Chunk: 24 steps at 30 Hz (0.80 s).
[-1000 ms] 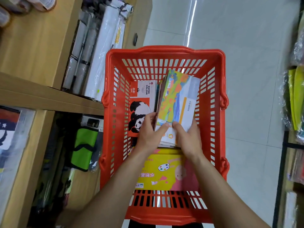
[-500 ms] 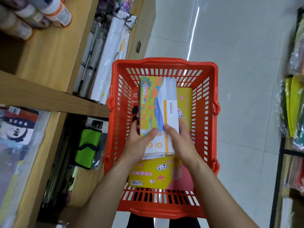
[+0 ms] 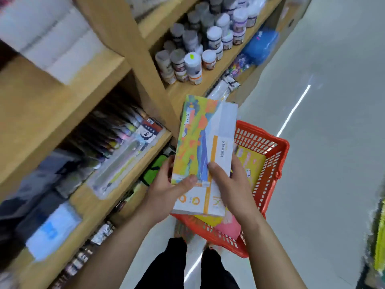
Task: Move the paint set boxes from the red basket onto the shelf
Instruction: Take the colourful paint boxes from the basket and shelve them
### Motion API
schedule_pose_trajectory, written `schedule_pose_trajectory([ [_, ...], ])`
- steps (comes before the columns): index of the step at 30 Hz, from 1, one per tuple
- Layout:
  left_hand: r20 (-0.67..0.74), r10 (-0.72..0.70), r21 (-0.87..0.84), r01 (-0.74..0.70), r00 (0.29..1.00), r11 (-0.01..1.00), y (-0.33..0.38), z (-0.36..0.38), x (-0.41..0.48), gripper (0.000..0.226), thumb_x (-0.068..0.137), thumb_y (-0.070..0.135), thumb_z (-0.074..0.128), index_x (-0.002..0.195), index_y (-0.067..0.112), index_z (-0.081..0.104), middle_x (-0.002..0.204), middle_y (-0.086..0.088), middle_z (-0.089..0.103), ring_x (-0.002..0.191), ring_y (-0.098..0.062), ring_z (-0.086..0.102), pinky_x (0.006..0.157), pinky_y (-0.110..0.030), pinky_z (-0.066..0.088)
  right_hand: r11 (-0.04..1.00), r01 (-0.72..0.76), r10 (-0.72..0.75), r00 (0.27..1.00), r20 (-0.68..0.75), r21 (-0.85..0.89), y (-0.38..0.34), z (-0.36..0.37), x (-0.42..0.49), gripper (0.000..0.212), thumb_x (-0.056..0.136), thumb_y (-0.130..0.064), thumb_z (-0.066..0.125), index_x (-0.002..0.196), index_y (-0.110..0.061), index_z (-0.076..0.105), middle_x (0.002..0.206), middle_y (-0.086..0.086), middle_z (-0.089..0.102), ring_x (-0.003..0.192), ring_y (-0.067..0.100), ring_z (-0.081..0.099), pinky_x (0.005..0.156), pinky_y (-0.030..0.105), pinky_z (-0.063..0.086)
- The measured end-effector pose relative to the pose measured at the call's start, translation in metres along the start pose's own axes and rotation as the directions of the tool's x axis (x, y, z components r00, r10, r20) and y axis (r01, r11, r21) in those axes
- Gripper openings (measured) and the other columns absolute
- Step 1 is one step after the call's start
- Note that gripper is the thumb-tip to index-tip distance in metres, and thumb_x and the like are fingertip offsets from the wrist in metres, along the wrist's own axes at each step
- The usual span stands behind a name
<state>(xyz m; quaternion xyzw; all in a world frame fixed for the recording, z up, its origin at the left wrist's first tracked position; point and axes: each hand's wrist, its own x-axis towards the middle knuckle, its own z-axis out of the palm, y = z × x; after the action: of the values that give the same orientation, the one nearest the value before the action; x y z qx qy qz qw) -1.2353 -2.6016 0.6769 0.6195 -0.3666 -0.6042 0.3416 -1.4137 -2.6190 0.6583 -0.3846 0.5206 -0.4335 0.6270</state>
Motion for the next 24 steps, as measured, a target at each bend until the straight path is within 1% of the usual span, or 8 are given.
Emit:
schedule_pose_trajectory([
  [3,-0.08,0.115,-0.031,-0.118,0.99,0.992,0.037,-0.02,-0.056,0.071,0.068,0.057,0.085,0.131,0.046,0.055,0.123,0.009,0.072,0.106,-0.02,0.073,0.077,-0.034,0.061,0.995,0.096,-0.095,0.99,0.107,-0.002,-0.04,0.028,-0.025,0.055,0.089,-0.042,0.07,0.14,-0.027,0.055,0.127,-0.012,0.073,0.11,0.012,0.073,0.078,0.023,0.06],
  [8,-0.27,0.23,-0.1,-0.265,0.935,0.959,0.079,-0.062,-0.138,0.065,0.075,0.031,0.083,0.134,0.033,0.054,0.12,0.002,0.074,0.1,-0.023,0.075,0.069,-0.029,0.06,0.981,0.193,-0.191,0.923,0.333,0.026,-0.097,0.092,-0.055,0.053,0.091,-0.047,0.073,0.139,-0.033,0.057,0.131,-0.005,0.072,0.111,0.018,0.074,0.079,0.027,0.061],
  [12,-0.467,0.209,-0.133,-0.301,0.859,0.944,0.093,-0.102,-0.18,0.061,0.067,0.039,0.082,0.124,0.036,0.059,0.114,0.001,0.076,0.1,-0.026,0.074,0.083,-0.047,0.06,0.977,0.214,-0.178,0.857,0.484,-0.02,-0.132,0.157,-0.066,0.042,0.089,-0.041,0.074,0.129,-0.034,0.064,0.123,-0.004,0.076,0.103,0.02,0.077,0.073,0.028,0.062],
  [15,-0.608,0.198,-0.055,-0.289,0.769,0.956,0.096,-0.135,-0.195,0.035,0.079,0.037,0.076,0.112,0.044,0.065,0.104,0.011,0.078,0.093,-0.018,0.076,0.082,-0.041,0.059,0.968,0.208,-0.1,0.831,0.547,-0.139,-0.151,0.207,-0.066,0.036,0.089,-0.041,0.074,0.123,-0.03,0.069,0.113,-0.008,0.079,0.096,0.016,0.078,0.072,0.031,0.061],
  [17,-0.668,0.163,-0.013,-0.231,0.726,0.973,0.097,-0.153,-0.194,0.019,0.091,0.033,0.07,0.11,0.035,0.069,0.101,0.009,0.078,0.089,-0.017,0.075,0.083,-0.041,0.058,0.953,0.21,-0.051,0.819,0.572,-0.216,-0.157,0.234,-0.061,0.027,0.095,-0.037,0.071,0.119,-0.028,0.073,0.108,-0.005,0.081,0.094,0.019,0.078,0.08,0.042,0.063],
  [20,-0.709,0.114,0.044,-0.118,0.696,0.992,0.101,-0.182,-0.19,0.025,0.089,0.048,0.063,0.101,0.028,0.074,0.094,0.006,0.079,0.083,-0.018,0.074,0.077,-0.034,0.055,0.928,0.213,-0.005,0.826,0.563,-0.305,-0.162,0.269,-0.056,0.016,0.096,-0.035,0.066,0.107,-0.03,0.077,0.096,-0.005,0.082,0.085,0.021,0.079,0.082,0.046,0.061],
  [22,-0.724,0.097,0.053,-0.085,0.683,0.995,0.102,-0.201,-0.19,0.036,0.078,0.057,0.057,0.091,0.028,0.076,0.082,0.009,0.077,0.077,-0.017,0.071,0.066,-0.03,0.05,0.922,0.188,0.034,0.83,0.556,-0.337,-0.165,0.29,-0.051,0.015,0.095,-0.033,0.064,0.102,-0.027,0.076,0.088,-0.006,0.082,0.081,0.018,0.079,0.079,0.041,0.062],
  [24,-0.737,0.112,0.094,-0.063,0.666,0.994,0.103,-0.217,-0.185,0.035,0.079,0.058,0.058,0.084,0.028,0.075,0.074,0.011,0.075,0.075,-0.016,0.07,0.061,-0.028,0.044,0.923,0.18,0.051,0.818,0.573,-0.34,-0.169,0.306,-0.041,0.009,0.097,-0.027,0.064,0.091,-0.03,0.07,0.072,-0.015,0.079,0.066,0.005,0.076,0.062,0.024,0.06],
])
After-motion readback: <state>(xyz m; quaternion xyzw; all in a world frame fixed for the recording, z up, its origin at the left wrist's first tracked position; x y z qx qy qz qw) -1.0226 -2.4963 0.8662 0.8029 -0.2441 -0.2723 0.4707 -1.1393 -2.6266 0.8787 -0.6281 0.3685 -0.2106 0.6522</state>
